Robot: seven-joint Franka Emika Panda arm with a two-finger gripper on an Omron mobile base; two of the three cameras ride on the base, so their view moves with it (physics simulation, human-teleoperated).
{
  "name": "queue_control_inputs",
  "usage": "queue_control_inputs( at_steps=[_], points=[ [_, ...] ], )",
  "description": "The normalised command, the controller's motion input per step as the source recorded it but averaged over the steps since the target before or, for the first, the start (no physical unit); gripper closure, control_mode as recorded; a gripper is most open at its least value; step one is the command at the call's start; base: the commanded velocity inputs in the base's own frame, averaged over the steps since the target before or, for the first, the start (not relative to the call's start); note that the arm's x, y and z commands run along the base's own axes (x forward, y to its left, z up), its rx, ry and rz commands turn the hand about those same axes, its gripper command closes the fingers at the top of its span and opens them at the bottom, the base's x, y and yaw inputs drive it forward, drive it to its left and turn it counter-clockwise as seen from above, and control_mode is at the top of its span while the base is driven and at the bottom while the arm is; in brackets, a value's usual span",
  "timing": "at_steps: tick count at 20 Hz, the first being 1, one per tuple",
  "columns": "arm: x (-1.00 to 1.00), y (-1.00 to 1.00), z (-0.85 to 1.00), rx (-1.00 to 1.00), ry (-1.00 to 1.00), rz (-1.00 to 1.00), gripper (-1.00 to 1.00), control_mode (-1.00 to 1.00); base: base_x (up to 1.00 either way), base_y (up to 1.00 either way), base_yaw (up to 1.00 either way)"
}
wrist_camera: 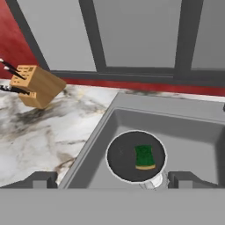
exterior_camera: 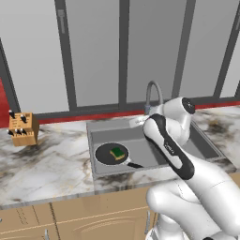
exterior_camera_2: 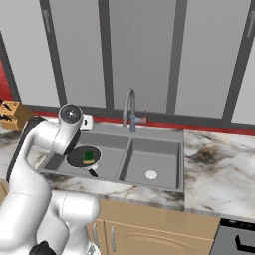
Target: Pick the pan and sponge and place them into the sink. Then turn on the water.
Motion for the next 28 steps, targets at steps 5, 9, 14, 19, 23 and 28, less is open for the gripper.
queue_control_inputs(
  at_steps=[5, 9, 14, 19, 23, 28],
  points=[
    [-0.34, -0.28, 0.38, 0.01, -0.11, 0.0, -1.0, -1.0, 0.0, 0.0, 0.0],
    [-0.32, -0.33, 0.34, 0.01, -0.11, 0.0, -1.0, -1.0, 0.0, 0.0, 0.0],
    [-0.31, -0.32, 0.34, 0.01, -0.12, 0.0, -1.0, -1.0, 0.0, 0.0, 0.0],
    [-0.26, -0.34, 0.25, 0.0, -0.15, 0.0, -1.0, -1.0, 0.0, 0.0, 0.0],
    [-0.29, -0.29, 0.35, 0.0, -0.17, 0.0, -1.0, -1.0, 0.0, 0.0, 0.0],
    [-0.31, -0.3, 0.39, 0.01, -0.13, 0.0, -1.0, -1.0, 0.0, 0.0, 0.0]
  ],
)
